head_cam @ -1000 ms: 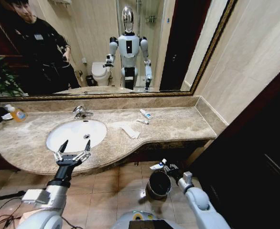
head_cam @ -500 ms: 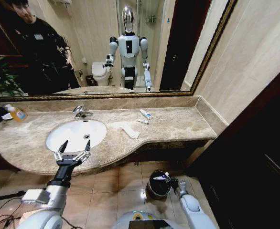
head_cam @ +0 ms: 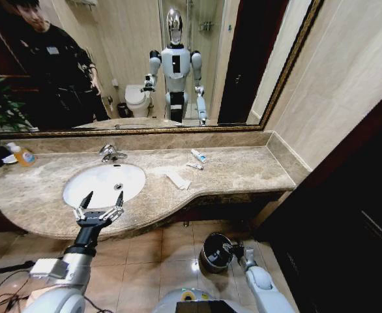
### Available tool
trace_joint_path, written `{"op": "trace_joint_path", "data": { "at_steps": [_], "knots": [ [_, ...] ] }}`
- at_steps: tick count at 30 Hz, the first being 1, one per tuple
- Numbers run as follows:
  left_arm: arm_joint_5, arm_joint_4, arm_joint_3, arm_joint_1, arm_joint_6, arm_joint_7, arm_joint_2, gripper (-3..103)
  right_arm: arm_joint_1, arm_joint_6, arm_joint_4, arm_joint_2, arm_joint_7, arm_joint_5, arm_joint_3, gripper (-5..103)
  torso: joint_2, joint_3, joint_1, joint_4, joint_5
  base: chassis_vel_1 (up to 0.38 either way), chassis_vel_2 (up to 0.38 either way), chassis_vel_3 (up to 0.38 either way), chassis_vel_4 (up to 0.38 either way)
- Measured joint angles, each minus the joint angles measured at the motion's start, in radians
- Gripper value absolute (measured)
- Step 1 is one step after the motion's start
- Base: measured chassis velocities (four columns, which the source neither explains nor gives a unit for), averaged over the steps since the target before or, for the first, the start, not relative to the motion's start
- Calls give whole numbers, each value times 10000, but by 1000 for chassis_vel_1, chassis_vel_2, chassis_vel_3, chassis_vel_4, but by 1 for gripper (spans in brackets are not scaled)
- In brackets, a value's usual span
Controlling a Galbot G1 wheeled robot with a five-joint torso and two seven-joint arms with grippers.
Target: Pick up the trash from the sink and place it in the trash bin.
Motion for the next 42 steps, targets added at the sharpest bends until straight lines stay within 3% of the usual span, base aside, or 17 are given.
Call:
{"op": "trace_joint_path", "data": {
  "at_steps": [4, 14, 21, 26, 29, 32, 37, 42],
  "knots": [
    [0, 0, 0, 0, 0, 0, 0, 100, -6, 4, 33, 43, 8, 1, -11, 100, 0, 0, 0, 0, 1, 0, 0, 0, 0],
    [0, 0, 0, 0, 0, 0, 0, 100, -165, -18, 432, -39, 8, -23, -25, 100, 0, 0, 0, 0, 2, 0, 0, 0, 0],
    [0, 0, 0, 0, 0, 0, 0, 100, -1346, 553, 3067, -490, 183, 417, 148, 100, 0, 0, 0, 0, -2, 0, 0, 0, 0],
    [0, 0, 0, 0, 0, 0, 0, 100, -1832, 488, 4723, -669, 346, 838, 291, 100, 0, 0, 0, 0, 0, 0, 0, 0, 0],
    [0, 0, 0, 0, 0, 0, 0, 100, -2300, -16, 6970, -688, 348, 1037, 435, 100, 0, -1, 0, 0, -3, 0, 0, 0, 0],
    [0, 0, 0, 0, 0, 0, 0, 100, -2378, -323, 7999, -611, 336, 1051, 384, 100, 1, -1, 0, -1, -2, 0, 0, 0, 0],
    [0, 0, 0, 0, 0, 0, 0, 100, -1910, -956, 8787, -453, 331, 885, -61, 100, 0, -1, 0, 0, -1, 0, 0, 0, 0],
    [0, 0, 0, 0, 0, 0, 0, 100, -936, -1513, 8528, -353, 237, 684, -589, 100, 0, 0, 0, 0, 1, 0, 0, 0, 0]
  ]
}}
